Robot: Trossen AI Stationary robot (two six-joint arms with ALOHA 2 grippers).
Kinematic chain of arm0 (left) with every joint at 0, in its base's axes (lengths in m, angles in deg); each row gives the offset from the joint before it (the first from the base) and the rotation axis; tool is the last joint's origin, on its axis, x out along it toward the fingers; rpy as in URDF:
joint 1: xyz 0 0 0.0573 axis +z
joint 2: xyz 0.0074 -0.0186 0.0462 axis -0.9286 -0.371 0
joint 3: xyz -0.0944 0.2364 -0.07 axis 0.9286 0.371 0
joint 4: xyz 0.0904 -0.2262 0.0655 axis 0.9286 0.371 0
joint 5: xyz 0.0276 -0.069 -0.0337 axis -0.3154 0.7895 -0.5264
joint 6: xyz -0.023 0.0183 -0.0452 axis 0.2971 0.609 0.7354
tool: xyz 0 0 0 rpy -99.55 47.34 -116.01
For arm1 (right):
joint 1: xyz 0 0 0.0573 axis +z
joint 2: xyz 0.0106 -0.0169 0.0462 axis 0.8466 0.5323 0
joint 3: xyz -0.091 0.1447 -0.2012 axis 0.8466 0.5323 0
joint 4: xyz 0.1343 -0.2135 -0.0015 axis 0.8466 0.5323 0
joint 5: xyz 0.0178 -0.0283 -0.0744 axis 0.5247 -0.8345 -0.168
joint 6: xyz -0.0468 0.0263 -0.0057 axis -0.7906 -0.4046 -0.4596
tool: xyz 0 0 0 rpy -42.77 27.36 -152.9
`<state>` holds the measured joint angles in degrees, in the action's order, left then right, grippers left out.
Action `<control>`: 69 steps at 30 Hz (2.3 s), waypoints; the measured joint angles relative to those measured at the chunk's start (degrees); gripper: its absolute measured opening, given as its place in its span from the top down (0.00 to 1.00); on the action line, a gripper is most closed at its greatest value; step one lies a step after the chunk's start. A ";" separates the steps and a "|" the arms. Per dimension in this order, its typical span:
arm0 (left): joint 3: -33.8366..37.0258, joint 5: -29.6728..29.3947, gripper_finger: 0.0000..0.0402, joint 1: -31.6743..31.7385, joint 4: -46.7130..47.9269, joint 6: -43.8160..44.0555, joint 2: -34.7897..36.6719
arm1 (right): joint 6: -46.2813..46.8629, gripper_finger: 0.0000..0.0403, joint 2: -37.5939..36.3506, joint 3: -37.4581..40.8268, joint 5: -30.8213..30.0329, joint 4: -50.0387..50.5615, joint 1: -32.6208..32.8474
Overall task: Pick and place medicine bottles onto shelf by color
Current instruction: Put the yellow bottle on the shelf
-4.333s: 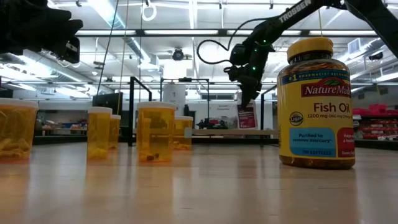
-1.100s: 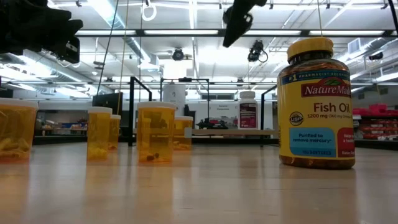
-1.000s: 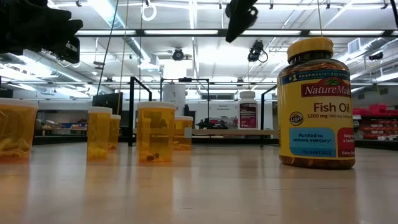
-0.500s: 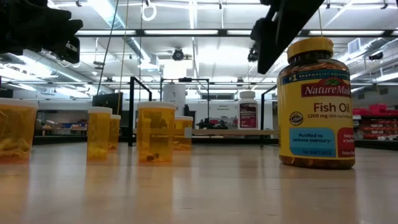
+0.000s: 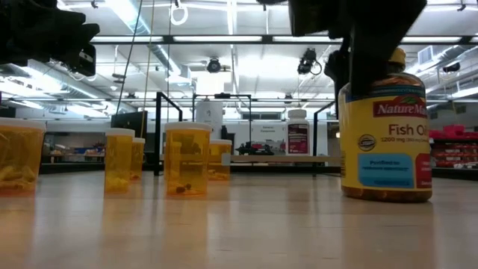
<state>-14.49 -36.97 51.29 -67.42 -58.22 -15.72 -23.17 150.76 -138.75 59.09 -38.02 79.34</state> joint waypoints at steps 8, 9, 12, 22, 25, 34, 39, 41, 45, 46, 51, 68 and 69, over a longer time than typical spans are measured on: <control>0.02 0.00 0.73 -0.02 0.00 0.00 -0.02 | 0.81 0.11 -0.04 2.68 1.97 -0.13 0.13; 0.01 0.00 0.73 0.00 0.00 0.00 0.00 | 0.58 0.11 -0.04 2.80 2.61 0.03 0.13; 0.01 0.01 0.73 0.00 0.00 0.00 -0.01 | -0.38 0.11 -0.04 2.80 3.54 0.21 0.13; 0.00 0.00 0.73 0.00 0.00 0.02 -0.02 | -1.46 0.16 -0.09 2.78 6.00 2.13 -0.20; 0.00 0.01 0.73 -0.02 0.00 0.00 0.00 | -1.99 0.17 -0.09 2.78 5.99 2.45 -0.31; 0.00 0.00 0.73 0.00 0.00 0.02 -0.02 | -5.54 0.17 0.09 -0.45 5.50 6.10 -2.18; 0.00 0.01 0.73 -0.01 0.00 0.00 -0.02 | -9.06 0.17 0.09 -2.15 5.08 7.23 -4.58; 0.01 0.01 0.73 -0.01 0.00 0.02 -0.02 | -10.51 0.17 0.07 -2.74 4.90 8.02 -5.91; 0.01 0.01 0.73 -0.01 0.00 0.02 -0.02 | -13.84 0.17 0.07 -4.20 4.58 9.05 -9.02; 0.00 0.00 0.73 0.00 -0.02 0.01 -0.02 | -14.69 0.17 0.07 -4.68 4.41 9.33 -9.84; 0.00 0.02 0.73 -0.02 0.00 0.00 -0.02 | -19.74 0.17 0.07 -7.32 4.07 10.38 -13.88; 0.02 0.01 0.73 0.00 0.00 0.02 -0.02 | -42.18 0.17 0.13 -17.63 -0.37 16.93 -33.79; 0.02 0.00 0.73 -0.02 0.00 0.00 -0.02 | -43.26 0.17 0.13 -17.63 -0.35 17.27 -35.00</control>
<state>-14.48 -36.98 51.27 -67.42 -58.22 -15.74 -66.43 150.89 -156.39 58.74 -20.75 44.34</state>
